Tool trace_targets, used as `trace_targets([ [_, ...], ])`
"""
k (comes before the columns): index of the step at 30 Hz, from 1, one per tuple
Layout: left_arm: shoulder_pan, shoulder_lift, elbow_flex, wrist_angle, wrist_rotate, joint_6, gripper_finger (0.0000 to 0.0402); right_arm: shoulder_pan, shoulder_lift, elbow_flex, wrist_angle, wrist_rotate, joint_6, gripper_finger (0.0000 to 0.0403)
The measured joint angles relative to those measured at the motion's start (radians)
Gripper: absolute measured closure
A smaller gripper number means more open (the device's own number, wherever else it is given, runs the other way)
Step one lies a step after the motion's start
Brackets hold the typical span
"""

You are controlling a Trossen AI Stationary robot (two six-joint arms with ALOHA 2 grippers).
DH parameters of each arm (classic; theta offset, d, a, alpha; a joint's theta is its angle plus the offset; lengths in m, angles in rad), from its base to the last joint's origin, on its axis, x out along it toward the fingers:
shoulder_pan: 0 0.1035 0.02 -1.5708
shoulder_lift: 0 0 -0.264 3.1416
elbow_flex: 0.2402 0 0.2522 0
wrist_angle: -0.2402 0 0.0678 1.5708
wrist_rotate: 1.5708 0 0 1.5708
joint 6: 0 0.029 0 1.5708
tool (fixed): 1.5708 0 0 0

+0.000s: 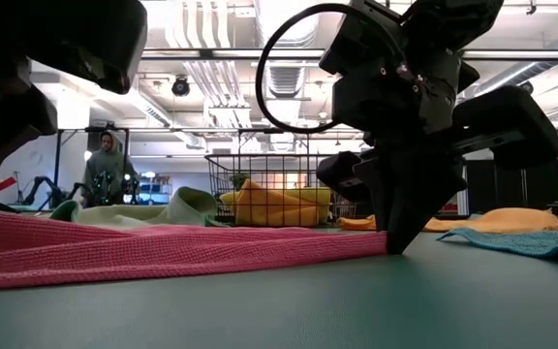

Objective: Fold microfiber towels
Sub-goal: Fold the pink microfiber towel

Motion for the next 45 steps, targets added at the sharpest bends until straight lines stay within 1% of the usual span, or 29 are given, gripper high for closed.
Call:
trace_targets([
  [2, 0.000, 0.000, -0.007, 0.001, -0.008, 0.000, 0.0261, 0.000, 0.000, 0.000, 0.000, 0.000, 0.000, 0.0392],
  [4, 0.000, 0.000, -0.014, 0.000, -0.015, 0.000, 0.0283, 0.002, 0.000, 0.000, 0.000, 0.000, 0.002, 0.0392],
  [10, 0.005, 0.000, -0.033, -0.002, -0.035, 0.000, 0.0377, 0.002, 0.000, 0.000, 0.001, -0.015, 0.016, 0.0392],
  [12, 0.008, 0.000, -0.034, -0.002, -0.037, 0.000, 0.0394, 0.002, 0.000, 0.000, 0.000, -0.015, 0.017, 0.0392],
  [15, 0.014, 0.000, -0.034, 0.004, -0.030, 0.000, 0.0395, 0.002, -0.003, 0.000, 0.000, -0.016, 0.019, 0.0392],
  [18, 0.023, -0.017, -0.031, 0.006, 0.002, 0.000, 0.0399, 0.002, -0.019, -0.001, -0.001, -0.016, 0.028, 0.0392],
  [23, 0.024, -0.064, -0.010, 0.009, 0.020, 0.000, 0.0401, 0.003, -0.075, -0.005, -0.026, -0.003, 0.048, 0.0392],
  [25, 0.026, -0.082, 0.009, 0.039, 0.045, 0.001, 0.0401, 0.003, -0.104, -0.005, -0.035, -0.003, 0.067, 0.0392],
  [27, 0.026, -0.118, 0.027, 0.032, 0.056, 0.000, 0.0401, 0.003, -0.133, -0.005, -0.061, -0.003, 0.089, 0.0392],
  [29, 0.024, -0.148, 0.048, 0.064, 0.062, 0.005, 0.0401, 0.007, -0.159, -0.005, -0.082, 0.004, 0.130, 0.0392],
  [32, 0.022, -0.175, 0.059, 0.067, 0.085, 0.008, 0.0401, 0.032, -0.199, -0.004, -0.113, 0.028, 0.203, 0.0392],
  [39, 0.001, -0.190, 0.091, 0.093, 0.137, 0.003, 0.0401, 0.133, -0.258, -0.003, -0.142, 0.099, 0.405, 0.0392],
  [43, -0.030, -0.186, 0.091, 0.181, 0.144, -0.002, 0.0401, 0.212, -0.287, -0.002, -0.142, 0.143, 0.526, 0.0392],
  [45, -0.048, -0.186, 0.091, 0.227, 0.141, -0.030, 0.0402, 0.251, -0.299, -0.002, -0.139, 0.174, 0.588, 0.0392],
])
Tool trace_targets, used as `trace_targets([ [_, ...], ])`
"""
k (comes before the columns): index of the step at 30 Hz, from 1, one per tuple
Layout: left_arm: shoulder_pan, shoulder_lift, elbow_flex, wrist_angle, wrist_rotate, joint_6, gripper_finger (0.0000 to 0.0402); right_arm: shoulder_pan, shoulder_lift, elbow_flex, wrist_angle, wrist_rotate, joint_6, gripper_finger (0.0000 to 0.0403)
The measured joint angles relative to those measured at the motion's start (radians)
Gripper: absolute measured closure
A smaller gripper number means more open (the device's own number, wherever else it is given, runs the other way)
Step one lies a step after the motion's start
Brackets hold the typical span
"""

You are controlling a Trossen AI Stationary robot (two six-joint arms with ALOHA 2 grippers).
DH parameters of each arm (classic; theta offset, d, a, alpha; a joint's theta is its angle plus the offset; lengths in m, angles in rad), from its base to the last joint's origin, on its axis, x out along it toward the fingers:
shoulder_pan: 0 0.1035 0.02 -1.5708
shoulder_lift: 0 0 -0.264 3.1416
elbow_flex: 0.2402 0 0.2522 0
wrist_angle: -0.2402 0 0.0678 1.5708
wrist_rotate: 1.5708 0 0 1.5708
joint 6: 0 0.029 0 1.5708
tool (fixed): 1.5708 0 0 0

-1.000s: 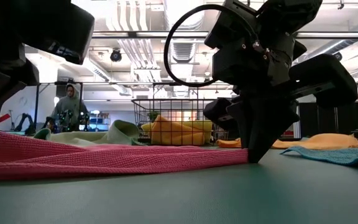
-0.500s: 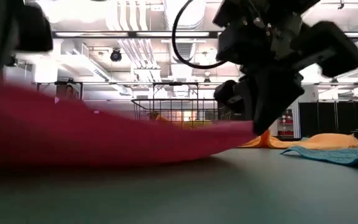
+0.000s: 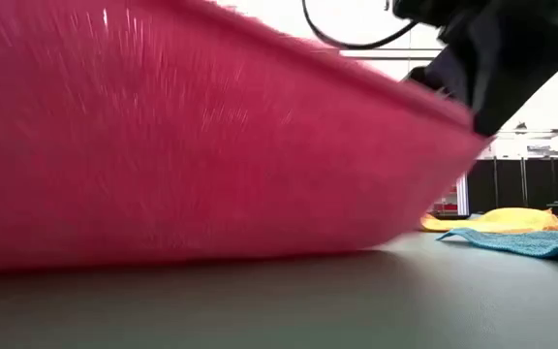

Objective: Fold microfiber towels
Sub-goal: Fold the pink microfiber towel

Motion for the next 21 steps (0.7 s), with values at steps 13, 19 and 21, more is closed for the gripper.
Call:
trace_targets([
  [13, -0.045, 0.000, -0.004, -0.127, -0.060, -0.050, 0.0401, 0.073, -0.015, 0.044, -0.004, 0.290, 0.098, 0.0392],
  [19, -0.002, 0.000, -0.007, -0.310, -0.109, -0.076, 0.0401, -0.044, -0.014, 0.034, -0.005, 0.309, 0.052, 0.0392],
  [21, 0.017, 0.000, -0.011, -0.339, -0.109, -0.076, 0.0401, -0.082, -0.014, 0.029, 0.000, 0.309, 0.033, 0.0392],
])
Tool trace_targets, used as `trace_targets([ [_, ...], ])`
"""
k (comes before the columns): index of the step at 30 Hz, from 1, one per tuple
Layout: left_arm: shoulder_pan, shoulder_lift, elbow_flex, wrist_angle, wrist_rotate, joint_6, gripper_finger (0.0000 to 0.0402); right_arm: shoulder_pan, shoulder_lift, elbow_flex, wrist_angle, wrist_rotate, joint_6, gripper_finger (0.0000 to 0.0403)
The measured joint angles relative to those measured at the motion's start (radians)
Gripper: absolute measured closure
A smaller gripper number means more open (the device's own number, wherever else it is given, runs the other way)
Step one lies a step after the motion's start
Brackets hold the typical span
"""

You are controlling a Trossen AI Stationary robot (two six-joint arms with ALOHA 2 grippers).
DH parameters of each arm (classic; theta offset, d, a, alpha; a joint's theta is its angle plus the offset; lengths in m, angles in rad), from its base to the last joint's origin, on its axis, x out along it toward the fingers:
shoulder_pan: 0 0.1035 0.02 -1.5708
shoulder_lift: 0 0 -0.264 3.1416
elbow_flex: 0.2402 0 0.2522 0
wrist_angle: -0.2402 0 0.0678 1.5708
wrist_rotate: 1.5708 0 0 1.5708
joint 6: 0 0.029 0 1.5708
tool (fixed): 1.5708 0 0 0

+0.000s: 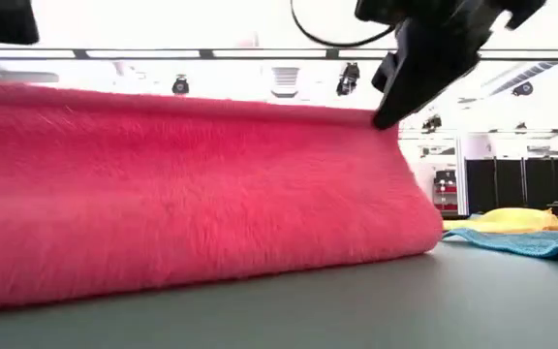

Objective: Fold microfiber towels
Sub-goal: Fold the pink microfiber towel

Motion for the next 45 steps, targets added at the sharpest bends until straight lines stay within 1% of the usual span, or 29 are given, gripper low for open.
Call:
trace_targets([
  [5, 0.059, 0.000, -0.008, -0.050, -0.006, -0.016, 0.0401, -0.085, 0.000, -0.012, 0.006, 0.003, -0.037, 0.0392],
  [9, 0.096, 0.000, -0.008, -0.098, -0.004, -0.027, 0.0401, -0.134, 0.000, -0.031, 0.050, 0.003, -0.067, 0.0392],
  [12, 0.111, 0.000, -0.008, -0.109, 0.032, -0.031, 0.0401, -0.158, 0.000, -0.034, 0.079, -0.007, -0.105, 0.0392],
  [15, 0.115, 0.000, -0.008, -0.118, 0.063, -0.076, 0.0401, -0.174, 0.000, -0.035, 0.092, -0.026, -0.139, 0.0392],
  [19, 0.116, -0.001, -0.008, -0.120, 0.101, -0.155, 0.0401, -0.182, 0.022, -0.035, 0.124, -0.044, -0.168, 0.0392],
  [22, 0.117, -0.001, -0.008, -0.143, 0.123, -0.182, 0.0401, -0.181, 0.076, -0.035, 0.162, -0.070, -0.178, 0.0392],
  [25, 0.127, -0.001, -0.008, -0.184, 0.140, -0.205, 0.0401, -0.182, 0.134, -0.025, 0.165, -0.076, -0.174, 0.0392],
  [27, 0.131, -0.001, -0.008, -0.223, 0.140, -0.209, 0.0401, -0.182, 0.161, -0.013, 0.165, -0.076, -0.176, 0.0392],
  [33, 0.144, -0.001, -0.008, -0.224, 0.150, -0.205, 0.0401, -0.183, 0.215, 0.027, 0.155, -0.058, -0.195, 0.0392],
  [39, 0.144, -0.001, -0.008, -0.224, 0.139, -0.203, 0.0401, -0.192, 0.226, 0.048, 0.157, -0.048, -0.223, 0.0391],
  [42, 0.144, -0.001, -0.008, -0.224, 0.118, -0.200, 0.0402, -0.197, 0.225, 0.057, 0.155, -0.050, -0.240, 0.0378],
  [45, 0.144, -0.001, -0.008, -0.223, 0.093, -0.200, 0.0402, -0.204, 0.222, 0.073, 0.155, -0.053, -0.240, 0.0351],
])
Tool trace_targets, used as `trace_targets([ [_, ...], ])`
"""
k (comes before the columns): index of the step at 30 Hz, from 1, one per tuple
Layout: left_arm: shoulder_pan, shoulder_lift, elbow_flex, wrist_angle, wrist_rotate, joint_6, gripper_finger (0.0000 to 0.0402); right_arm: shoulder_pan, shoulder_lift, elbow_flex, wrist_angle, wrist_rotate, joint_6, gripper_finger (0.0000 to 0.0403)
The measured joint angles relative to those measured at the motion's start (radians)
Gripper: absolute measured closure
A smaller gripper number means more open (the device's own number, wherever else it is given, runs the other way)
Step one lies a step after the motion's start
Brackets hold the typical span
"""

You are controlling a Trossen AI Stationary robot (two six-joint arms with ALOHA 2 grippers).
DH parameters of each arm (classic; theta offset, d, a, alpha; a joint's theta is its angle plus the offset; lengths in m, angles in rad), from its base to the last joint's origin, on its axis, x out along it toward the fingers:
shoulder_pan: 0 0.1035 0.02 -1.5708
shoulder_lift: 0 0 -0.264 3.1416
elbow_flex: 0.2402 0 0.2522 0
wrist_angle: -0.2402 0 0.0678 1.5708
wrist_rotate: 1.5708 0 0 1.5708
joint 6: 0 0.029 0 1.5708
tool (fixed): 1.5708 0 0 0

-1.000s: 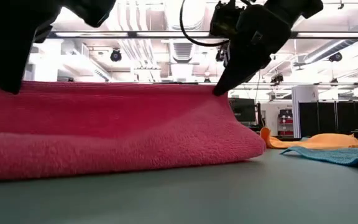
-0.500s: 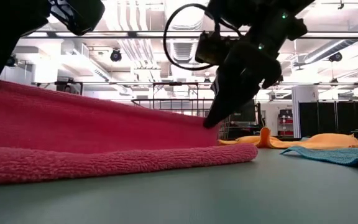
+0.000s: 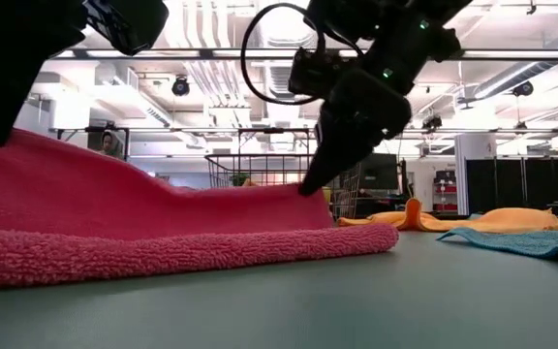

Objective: Fold microfiber towels
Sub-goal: Fold the pink microfiber towel

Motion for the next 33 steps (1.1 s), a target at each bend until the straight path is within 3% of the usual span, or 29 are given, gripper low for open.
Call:
trace_targets([
  [7, 0.000, 0.000, 0.000, 0.001, -0.010, -0.001, 0.0386, -0.022, -0.001, 0.043, -0.043, -0.007, 0.000, 0.0272],
  [15, 0.000, 0.000, 0.000, 0.001, -0.006, -0.008, 0.0292, -0.037, -0.004, 0.052, -0.110, -0.007, -0.028, 0.0223],
  [21, 0.000, -0.001, 0.001, -0.017, 0.093, 0.002, 0.0236, -0.037, -0.045, 0.052, -0.226, -0.019, -0.051, 0.0219],
  [24, -0.001, -0.002, 0.006, 0.011, 0.089, 0.065, 0.0232, -0.038, -0.073, 0.052, -0.259, -0.110, -0.071, 0.0223],
  [29, -0.003, -0.002, -0.004, 0.223, -0.093, 0.192, 0.0244, -0.036, -0.079, 0.052, -0.262, -0.299, -0.068, 0.0233],
  [33, 0.005, -0.002, -0.045, 0.325, -0.153, 0.232, 0.0265, -0.023, -0.060, 0.050, -0.257, -0.323, -0.025, 0.0249],
])
